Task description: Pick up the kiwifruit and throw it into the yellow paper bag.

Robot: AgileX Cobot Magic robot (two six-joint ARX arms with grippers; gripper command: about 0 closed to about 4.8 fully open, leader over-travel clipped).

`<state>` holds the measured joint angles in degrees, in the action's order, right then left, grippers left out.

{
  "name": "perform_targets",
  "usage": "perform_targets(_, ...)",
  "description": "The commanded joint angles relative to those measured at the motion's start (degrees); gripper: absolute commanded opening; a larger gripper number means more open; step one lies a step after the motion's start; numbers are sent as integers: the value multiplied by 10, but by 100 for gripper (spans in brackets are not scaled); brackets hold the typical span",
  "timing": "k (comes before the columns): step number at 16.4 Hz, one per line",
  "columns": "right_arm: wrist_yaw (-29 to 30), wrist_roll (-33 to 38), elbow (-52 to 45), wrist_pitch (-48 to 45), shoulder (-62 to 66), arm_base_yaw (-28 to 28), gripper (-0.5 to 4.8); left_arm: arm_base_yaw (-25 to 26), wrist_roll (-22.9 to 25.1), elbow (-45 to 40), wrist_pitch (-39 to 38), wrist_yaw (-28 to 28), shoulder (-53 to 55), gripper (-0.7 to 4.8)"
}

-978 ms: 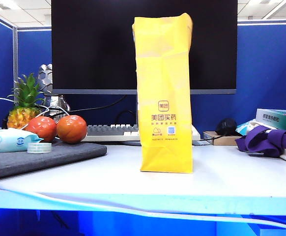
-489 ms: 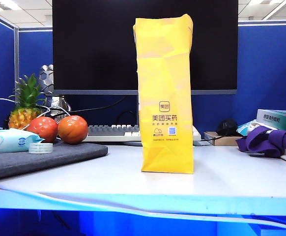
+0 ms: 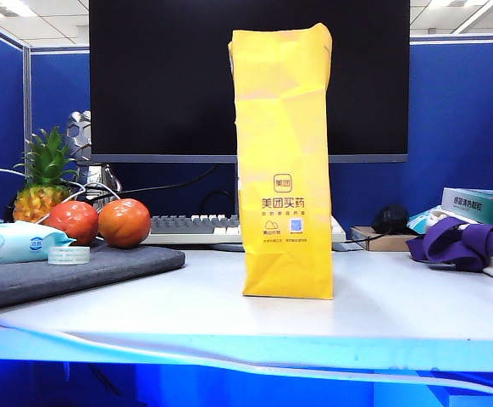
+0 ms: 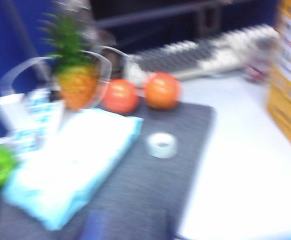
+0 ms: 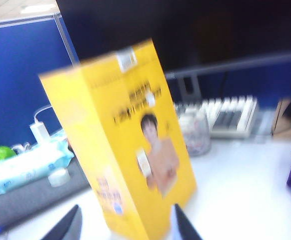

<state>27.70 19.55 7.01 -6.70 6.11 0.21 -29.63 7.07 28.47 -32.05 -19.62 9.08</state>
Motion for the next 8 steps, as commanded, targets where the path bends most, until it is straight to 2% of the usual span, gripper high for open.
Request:
perform_targets(1,-12,6,-56,-13,1,0,88,1,15,0,17,32,4,112)
perform_targets(2,-17,3,-69,2,1,0,8,0,22,0,15,35,4,112)
perform_targets(5,-27,-3,-69,-14,0,-1,8,0,102,0,13,84,4,112)
perform_targets(7,-18,-3,-69,-27,0,0,8,0,103,0,13,91,4,108)
perform_targets(8,-18,-3,-69,-26,0,0,8,0,103,0,13,92,4,60)
